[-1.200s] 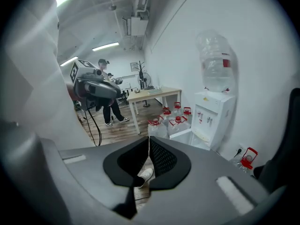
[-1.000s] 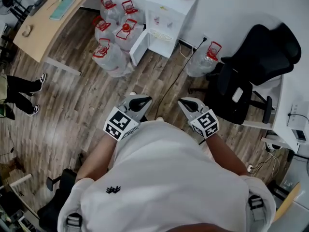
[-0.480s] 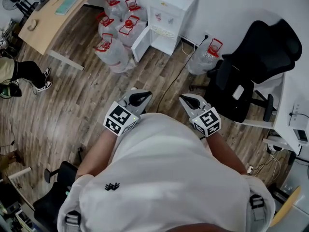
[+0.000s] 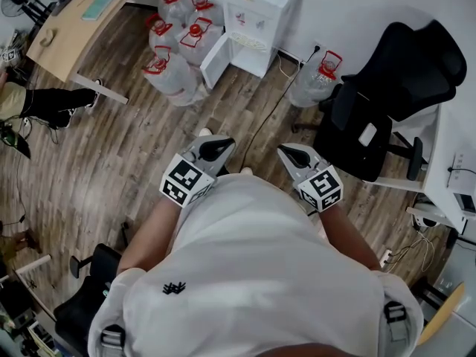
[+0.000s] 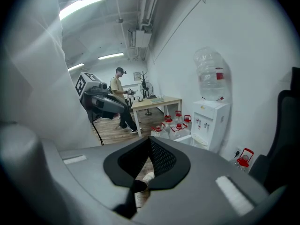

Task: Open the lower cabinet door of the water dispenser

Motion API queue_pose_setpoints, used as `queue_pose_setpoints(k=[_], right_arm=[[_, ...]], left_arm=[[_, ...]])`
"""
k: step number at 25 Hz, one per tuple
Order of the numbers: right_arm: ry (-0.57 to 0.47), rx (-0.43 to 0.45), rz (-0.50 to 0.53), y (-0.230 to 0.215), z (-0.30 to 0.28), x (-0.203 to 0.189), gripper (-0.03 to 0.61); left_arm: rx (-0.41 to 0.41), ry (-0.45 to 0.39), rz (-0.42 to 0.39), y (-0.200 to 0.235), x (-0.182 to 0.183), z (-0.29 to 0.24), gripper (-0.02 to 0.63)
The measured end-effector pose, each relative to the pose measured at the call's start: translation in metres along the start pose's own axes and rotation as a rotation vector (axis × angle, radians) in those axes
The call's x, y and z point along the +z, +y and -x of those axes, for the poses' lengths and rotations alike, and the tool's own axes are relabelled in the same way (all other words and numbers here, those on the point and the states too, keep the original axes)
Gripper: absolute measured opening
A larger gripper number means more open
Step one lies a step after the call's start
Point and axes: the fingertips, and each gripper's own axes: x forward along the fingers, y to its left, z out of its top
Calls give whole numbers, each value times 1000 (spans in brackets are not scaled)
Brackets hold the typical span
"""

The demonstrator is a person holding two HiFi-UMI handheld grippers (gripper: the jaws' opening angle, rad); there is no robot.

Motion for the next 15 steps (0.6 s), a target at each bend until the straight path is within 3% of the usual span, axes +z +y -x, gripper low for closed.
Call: queue_pose_setpoints(k=[15], right_arm=[[-19,-14,-10,6,12,2,2]], left_arm=[[-44,27,-8,-13,-4,-9,57]])
